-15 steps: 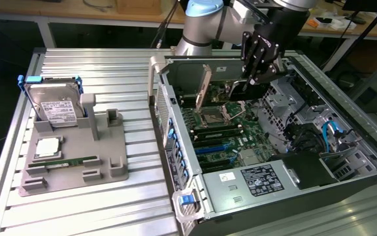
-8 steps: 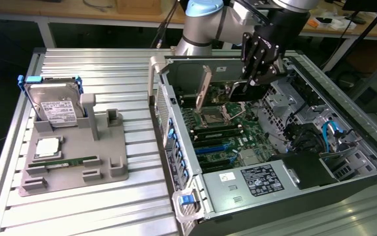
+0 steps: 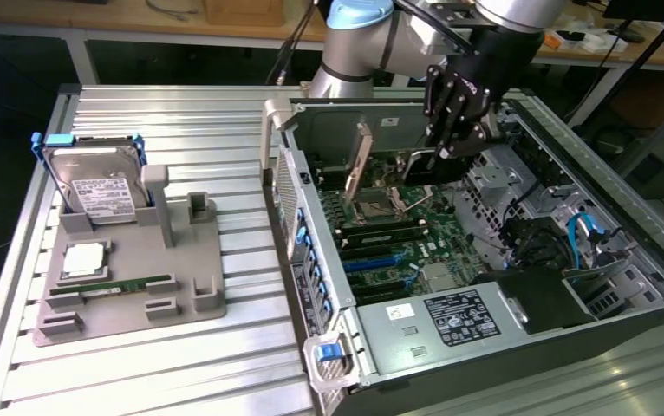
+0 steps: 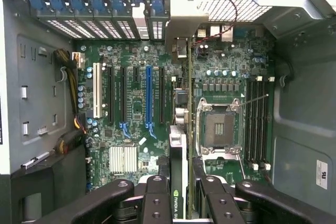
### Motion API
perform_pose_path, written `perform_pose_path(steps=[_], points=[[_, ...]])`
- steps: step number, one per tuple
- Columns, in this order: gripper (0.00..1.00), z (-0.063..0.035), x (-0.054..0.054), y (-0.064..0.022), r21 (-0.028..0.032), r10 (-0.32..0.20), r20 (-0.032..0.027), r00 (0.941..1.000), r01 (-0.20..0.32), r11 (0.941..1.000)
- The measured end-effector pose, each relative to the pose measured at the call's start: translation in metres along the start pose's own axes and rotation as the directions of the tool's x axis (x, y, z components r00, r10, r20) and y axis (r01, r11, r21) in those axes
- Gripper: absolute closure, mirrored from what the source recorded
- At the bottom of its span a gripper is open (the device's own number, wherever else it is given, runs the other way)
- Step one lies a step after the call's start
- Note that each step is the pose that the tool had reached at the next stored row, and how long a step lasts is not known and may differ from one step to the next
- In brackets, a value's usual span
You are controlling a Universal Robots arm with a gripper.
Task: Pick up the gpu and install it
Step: 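Insert the gpu into the slot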
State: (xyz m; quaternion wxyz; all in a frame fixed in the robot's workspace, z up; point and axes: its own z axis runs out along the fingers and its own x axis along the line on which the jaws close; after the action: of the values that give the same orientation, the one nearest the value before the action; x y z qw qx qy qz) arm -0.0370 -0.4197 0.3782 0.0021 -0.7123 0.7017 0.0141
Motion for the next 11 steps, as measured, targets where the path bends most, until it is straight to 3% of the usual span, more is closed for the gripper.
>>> perform_pose_path(steps=[11], points=[[0.73, 0.0215, 0.006, -0.0003, 0.0000, 0.000, 0.0000, 1.0000, 0.000, 1.0000]])
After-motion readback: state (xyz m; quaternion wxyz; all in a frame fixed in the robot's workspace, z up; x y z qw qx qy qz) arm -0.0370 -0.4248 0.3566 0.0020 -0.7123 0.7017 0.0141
